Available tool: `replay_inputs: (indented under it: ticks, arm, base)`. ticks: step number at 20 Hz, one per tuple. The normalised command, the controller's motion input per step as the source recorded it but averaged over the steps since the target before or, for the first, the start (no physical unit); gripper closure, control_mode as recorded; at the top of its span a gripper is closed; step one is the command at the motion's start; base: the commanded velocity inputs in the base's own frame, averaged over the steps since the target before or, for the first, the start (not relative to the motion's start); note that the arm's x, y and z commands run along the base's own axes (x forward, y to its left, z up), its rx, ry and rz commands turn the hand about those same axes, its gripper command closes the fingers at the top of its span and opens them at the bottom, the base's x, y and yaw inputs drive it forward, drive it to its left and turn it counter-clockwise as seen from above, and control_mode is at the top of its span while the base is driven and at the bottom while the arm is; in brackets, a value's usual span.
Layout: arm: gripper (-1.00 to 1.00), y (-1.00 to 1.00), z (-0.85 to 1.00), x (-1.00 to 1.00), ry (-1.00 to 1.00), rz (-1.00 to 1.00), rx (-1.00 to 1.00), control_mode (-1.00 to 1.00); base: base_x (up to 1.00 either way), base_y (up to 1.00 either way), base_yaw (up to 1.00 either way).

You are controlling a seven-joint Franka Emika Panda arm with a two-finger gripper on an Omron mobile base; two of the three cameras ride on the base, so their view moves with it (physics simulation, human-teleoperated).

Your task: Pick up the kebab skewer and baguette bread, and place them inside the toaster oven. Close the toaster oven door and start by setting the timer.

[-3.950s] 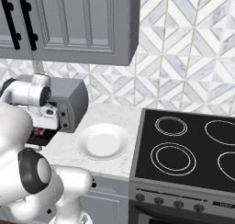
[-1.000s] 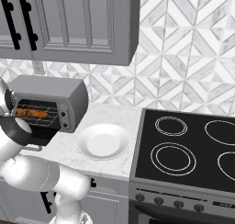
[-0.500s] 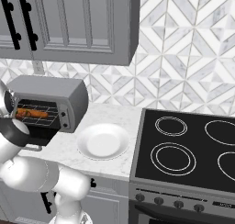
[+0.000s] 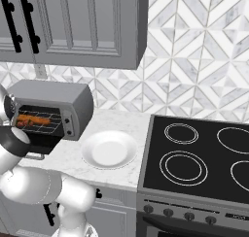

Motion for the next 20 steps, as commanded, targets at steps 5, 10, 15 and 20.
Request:
replay_inputs:
  ticks: [5,10,15,20]
  arm:
    - [-1.0,-0.07,0.0,0.0,0.0,0.0,0.0,-1.0]
    - [-1.0,-0.07,0.0,-0.01,0.0,0.0,0.0,-1.0]
    - [-1.0,0.0,0.13,-0.19,0.0,0.0,0.0,-1.0]
    - [-1.0,0.0,0.28,-0.3,0.0,0.0,0.0,-1.0]
  base:
    - [0.0,0.0,0.0]
    - [0.0,0.0,0.0]
    - [0.0,0.0,0.0]
    - [0.0,0.0,0.0]
